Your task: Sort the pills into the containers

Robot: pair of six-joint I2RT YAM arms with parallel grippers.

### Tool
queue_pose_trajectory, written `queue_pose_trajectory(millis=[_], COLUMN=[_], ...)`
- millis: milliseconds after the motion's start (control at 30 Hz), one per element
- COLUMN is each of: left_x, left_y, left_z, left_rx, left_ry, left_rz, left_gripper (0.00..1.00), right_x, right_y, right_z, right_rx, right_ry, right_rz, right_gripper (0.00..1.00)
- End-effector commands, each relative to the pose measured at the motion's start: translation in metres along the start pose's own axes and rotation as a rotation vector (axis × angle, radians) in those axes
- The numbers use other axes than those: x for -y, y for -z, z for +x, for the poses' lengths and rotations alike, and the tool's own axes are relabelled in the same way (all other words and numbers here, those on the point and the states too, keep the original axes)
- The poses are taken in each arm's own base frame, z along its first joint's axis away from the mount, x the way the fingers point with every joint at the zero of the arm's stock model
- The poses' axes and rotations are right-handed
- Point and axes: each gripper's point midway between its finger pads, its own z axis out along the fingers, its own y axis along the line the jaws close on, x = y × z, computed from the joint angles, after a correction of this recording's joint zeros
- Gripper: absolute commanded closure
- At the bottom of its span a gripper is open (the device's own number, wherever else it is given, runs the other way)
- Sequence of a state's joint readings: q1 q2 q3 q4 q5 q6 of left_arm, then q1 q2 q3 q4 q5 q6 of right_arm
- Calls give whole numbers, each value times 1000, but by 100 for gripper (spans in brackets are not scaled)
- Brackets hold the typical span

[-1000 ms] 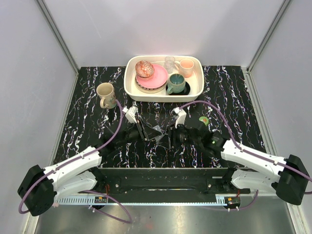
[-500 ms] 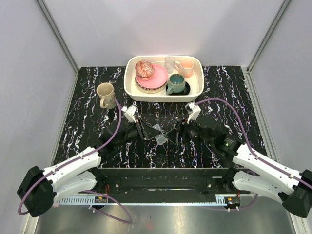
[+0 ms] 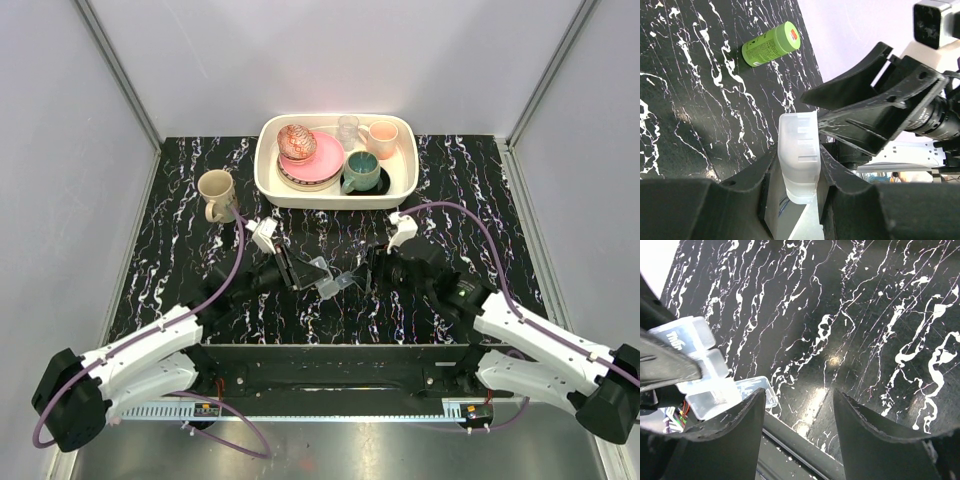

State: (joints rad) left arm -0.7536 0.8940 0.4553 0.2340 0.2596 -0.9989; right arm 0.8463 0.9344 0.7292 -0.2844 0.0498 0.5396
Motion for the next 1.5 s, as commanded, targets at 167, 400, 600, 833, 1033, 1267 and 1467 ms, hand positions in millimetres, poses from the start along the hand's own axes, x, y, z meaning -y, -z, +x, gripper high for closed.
queue_pose_trajectory(millis=[167, 400, 600, 833, 1033, 1267, 1467], left_x=[26, -12, -58, -91, -114, -130, -135], left_y=[5, 0, -15, -49, -65, -59, -55], left_z=[-7, 4, 21, 45, 65, 74, 77], left_rx=[18, 14, -46, -158, -227, -237, -236], left_ry=[-35, -42, -70, -48, 2, 27, 45], left_rz=[112, -2, -131, -175, -196, -246, -266], left_gripper=[100, 98, 94, 76, 68, 51, 46], right_x=[5, -2, 6, 21, 33, 44, 59], right_y=[-12, 13, 42, 51, 49, 50, 54], right_z=[-3, -27, -56, -66, -61, -64, -68], right_rx=[-27, 72, 189, 218, 203, 211, 209], right_ry=[3, 63, 57, 44, 22, 20, 2], right_rz=[45, 8, 79, 179, 234, 293, 374], right_gripper=[39, 36, 22, 17, 13, 11, 9])
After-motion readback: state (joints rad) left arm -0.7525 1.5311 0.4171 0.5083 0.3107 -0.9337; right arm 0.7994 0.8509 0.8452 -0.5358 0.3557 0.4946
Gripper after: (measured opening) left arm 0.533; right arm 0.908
